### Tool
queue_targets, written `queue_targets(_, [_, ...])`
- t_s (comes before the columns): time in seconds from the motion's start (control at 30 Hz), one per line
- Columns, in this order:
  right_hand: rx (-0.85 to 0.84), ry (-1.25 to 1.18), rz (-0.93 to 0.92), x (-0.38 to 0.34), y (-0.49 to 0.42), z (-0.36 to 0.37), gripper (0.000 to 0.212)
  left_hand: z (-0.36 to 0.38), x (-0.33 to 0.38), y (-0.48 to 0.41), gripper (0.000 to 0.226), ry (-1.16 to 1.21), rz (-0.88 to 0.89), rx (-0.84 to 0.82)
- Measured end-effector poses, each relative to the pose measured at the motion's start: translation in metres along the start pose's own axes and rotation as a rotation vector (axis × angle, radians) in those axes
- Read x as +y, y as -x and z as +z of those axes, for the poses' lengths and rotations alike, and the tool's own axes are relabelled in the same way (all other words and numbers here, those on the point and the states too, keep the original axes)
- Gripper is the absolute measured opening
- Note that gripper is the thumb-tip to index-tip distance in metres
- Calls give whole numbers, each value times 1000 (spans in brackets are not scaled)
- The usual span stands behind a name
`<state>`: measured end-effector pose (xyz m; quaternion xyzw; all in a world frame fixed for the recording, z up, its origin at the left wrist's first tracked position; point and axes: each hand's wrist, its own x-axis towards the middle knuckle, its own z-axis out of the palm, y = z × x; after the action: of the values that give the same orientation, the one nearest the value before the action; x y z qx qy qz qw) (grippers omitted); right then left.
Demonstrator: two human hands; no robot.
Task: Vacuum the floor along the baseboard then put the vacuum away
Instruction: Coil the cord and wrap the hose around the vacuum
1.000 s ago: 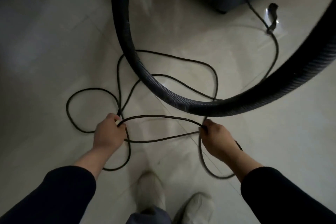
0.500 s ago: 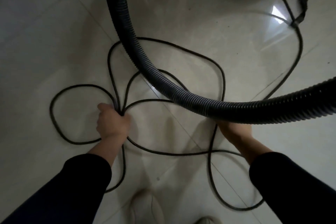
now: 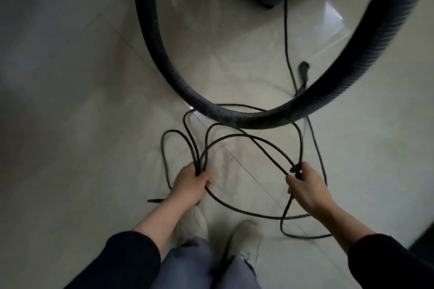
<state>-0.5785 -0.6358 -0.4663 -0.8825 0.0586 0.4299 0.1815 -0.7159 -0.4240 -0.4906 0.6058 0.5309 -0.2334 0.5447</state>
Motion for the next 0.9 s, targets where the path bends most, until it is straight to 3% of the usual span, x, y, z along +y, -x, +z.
queue_targets(0.23, [8, -302, 95, 4, 106, -98, 9, 45, 73, 137, 13, 345, -43, -271])
queue_targets(0.43, [212, -384, 117, 14, 182, -188, 7, 56, 137, 252, 21, 535, -51, -322])
queue_targets(0.6, [544, -475, 62, 9, 271, -294, 12, 6, 195, 362, 24, 274, 150, -316])
queue_targets(0.9, [496, -518, -351, -59, 401, -452, 15, -70, 352, 509, 16, -35, 603, -185])
